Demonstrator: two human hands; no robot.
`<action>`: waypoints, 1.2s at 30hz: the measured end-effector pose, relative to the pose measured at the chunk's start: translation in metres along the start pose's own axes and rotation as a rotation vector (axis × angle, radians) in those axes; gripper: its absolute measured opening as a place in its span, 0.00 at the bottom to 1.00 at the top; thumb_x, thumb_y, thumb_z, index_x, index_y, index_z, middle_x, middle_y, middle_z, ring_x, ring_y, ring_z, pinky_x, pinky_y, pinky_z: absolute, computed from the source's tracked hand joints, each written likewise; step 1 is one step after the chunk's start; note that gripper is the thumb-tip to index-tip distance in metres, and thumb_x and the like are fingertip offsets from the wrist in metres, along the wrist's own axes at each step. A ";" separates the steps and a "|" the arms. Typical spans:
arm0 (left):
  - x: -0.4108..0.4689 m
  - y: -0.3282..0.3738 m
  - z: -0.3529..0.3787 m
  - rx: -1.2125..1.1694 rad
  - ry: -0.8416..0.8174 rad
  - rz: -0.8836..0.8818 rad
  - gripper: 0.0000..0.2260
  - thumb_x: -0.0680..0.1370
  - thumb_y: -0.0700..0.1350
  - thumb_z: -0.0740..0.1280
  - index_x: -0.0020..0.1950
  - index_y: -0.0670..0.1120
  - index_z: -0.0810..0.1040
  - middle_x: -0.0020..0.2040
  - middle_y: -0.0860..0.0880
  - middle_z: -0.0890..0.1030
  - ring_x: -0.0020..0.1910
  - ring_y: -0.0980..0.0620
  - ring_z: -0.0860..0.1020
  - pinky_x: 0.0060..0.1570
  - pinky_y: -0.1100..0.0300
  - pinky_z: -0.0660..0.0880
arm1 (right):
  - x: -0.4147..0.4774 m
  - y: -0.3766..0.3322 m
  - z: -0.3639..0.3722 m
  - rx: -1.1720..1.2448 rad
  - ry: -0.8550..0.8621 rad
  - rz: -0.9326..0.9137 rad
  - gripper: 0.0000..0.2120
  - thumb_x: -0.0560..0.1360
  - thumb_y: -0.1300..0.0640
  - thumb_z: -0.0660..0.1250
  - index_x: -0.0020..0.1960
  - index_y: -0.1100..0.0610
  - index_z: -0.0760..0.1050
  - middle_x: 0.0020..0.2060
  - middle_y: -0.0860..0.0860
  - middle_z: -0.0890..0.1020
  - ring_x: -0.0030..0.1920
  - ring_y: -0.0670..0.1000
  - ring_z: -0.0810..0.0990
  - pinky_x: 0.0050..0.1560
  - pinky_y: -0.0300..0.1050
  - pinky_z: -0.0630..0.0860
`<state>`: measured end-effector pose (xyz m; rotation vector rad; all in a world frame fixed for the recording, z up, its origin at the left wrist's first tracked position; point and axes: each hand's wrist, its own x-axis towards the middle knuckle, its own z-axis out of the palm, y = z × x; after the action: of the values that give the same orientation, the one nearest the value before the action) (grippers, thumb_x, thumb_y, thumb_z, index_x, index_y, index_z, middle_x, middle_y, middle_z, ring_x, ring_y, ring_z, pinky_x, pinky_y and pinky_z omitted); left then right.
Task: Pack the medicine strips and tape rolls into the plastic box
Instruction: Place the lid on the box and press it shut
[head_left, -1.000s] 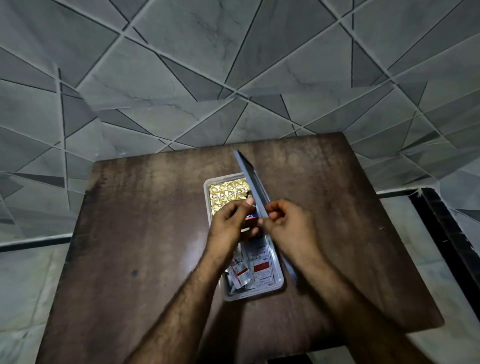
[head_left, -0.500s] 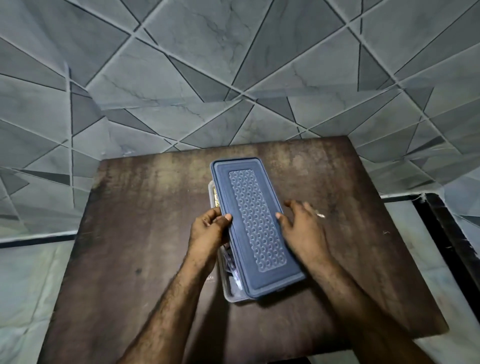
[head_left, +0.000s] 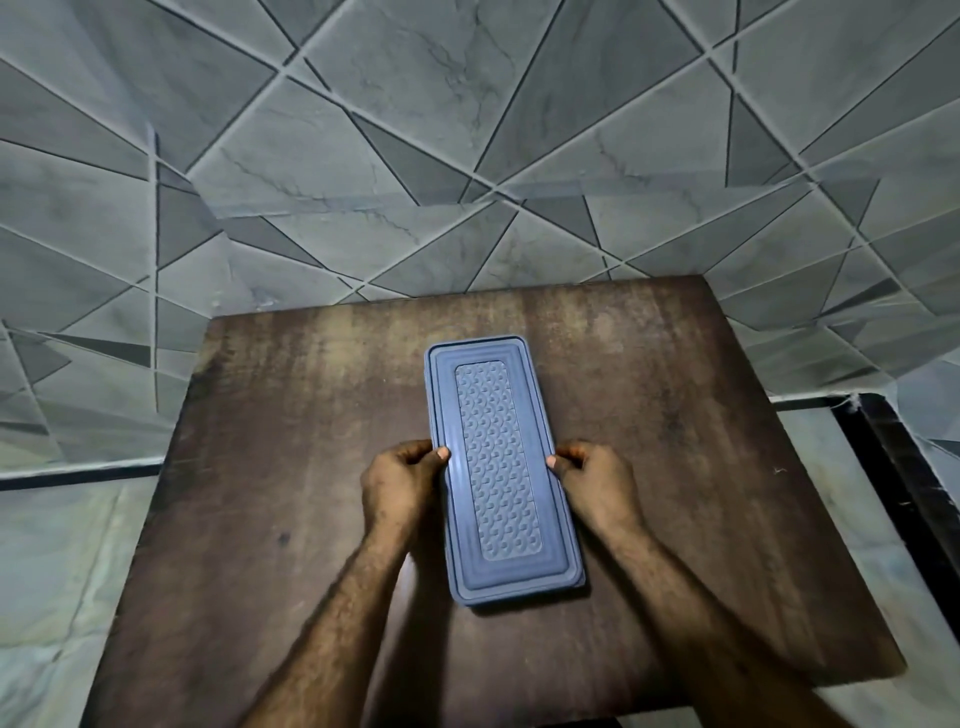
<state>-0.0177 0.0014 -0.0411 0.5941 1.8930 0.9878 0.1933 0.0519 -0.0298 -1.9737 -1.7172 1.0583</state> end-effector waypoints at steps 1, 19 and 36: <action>0.002 -0.003 0.001 0.015 0.010 -0.005 0.05 0.64 0.58 0.72 0.38 0.67 0.82 0.41 0.54 0.87 0.43 0.51 0.85 0.50 0.47 0.81 | 0.001 0.001 0.002 -0.016 -0.004 0.000 0.12 0.75 0.54 0.69 0.56 0.58 0.82 0.50 0.54 0.86 0.51 0.53 0.83 0.50 0.39 0.74; 0.003 -0.002 0.009 0.193 0.110 0.018 0.07 0.70 0.52 0.73 0.46 0.53 0.85 0.39 0.52 0.87 0.40 0.50 0.84 0.49 0.51 0.81 | 0.014 0.007 0.013 -0.116 -0.014 -0.025 0.10 0.74 0.53 0.68 0.51 0.57 0.83 0.45 0.54 0.86 0.45 0.54 0.83 0.41 0.39 0.71; 0.023 -0.009 0.008 -0.041 -0.015 -0.163 0.06 0.72 0.42 0.74 0.41 0.40 0.81 0.36 0.40 0.81 0.35 0.46 0.79 0.38 0.54 0.80 | 0.036 0.016 0.018 0.178 -0.103 0.214 0.05 0.68 0.54 0.75 0.40 0.53 0.80 0.41 0.52 0.84 0.46 0.54 0.83 0.54 0.54 0.80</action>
<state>-0.0226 0.0165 -0.0619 0.4154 1.8715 0.9114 0.1926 0.0778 -0.0639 -2.0527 -1.4266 1.3570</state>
